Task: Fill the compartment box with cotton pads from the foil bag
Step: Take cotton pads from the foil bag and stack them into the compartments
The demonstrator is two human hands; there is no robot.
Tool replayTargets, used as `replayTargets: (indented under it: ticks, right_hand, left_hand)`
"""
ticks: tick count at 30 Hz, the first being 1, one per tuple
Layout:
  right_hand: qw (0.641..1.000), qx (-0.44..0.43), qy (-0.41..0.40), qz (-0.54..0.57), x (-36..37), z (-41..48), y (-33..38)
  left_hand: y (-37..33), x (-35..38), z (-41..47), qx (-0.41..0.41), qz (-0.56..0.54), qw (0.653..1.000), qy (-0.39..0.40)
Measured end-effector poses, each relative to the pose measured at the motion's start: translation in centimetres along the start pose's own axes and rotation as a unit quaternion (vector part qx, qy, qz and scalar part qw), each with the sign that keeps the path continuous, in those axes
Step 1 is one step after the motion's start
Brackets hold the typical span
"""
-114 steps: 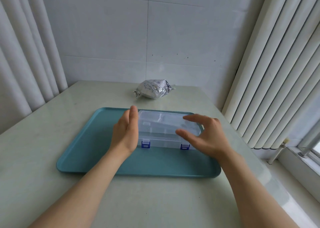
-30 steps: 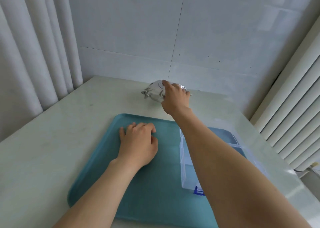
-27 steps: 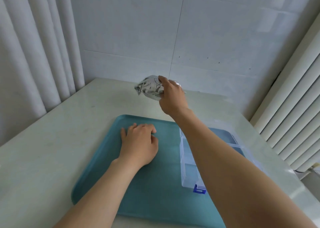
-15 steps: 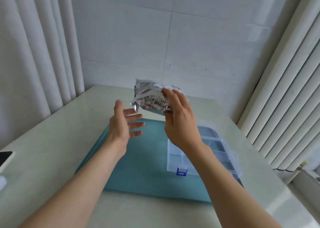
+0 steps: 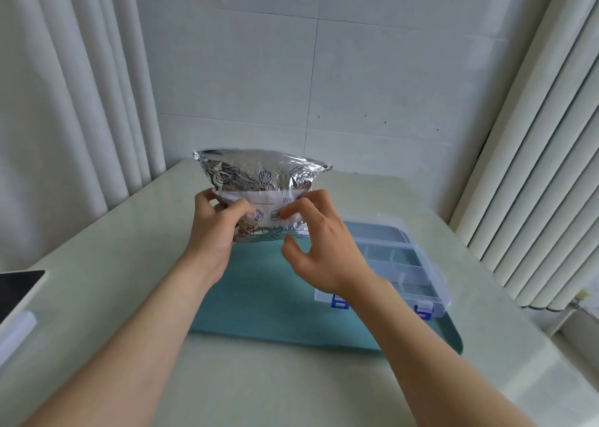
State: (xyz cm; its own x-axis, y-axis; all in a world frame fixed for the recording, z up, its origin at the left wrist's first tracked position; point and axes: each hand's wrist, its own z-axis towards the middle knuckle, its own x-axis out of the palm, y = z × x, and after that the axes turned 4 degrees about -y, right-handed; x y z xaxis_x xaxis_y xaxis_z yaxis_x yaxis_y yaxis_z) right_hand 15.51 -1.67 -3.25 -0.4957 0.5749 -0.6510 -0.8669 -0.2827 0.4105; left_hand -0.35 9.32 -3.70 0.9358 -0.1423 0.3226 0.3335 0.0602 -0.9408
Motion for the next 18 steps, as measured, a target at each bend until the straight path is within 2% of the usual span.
replayTargets:
  ticks: [3,6,10,14,18]
  right_hand:
    - [0.999,0.042,0.008,0.022,-0.3,0.2,0.4]
    - [0.995,0.084,0.026,0.042,-0.7,0.2,0.9]
    - [0.991,0.120,0.059,0.017,0.3,-0.1,0.6]
    - [0.978,0.163,0.097,-0.085,1.2,-0.7,0.2]
    - [0.970,0.187,0.112,-0.105,1.2,-0.5,0.1]
  left_hand:
    - [0.0,-0.5,0.1,0.073,0.015,0.997,-0.006]
    - [-0.6,-1.3,0.0,0.175,0.094,0.980,-0.008]
    - [0.0,-1.8,0.3,0.326,0.274,0.905,-0.004]
    - [1.2,-1.6,0.2,0.373,0.354,0.858,0.004]
    - [1.9,-1.7,0.3,0.369,0.409,0.834,0.045]
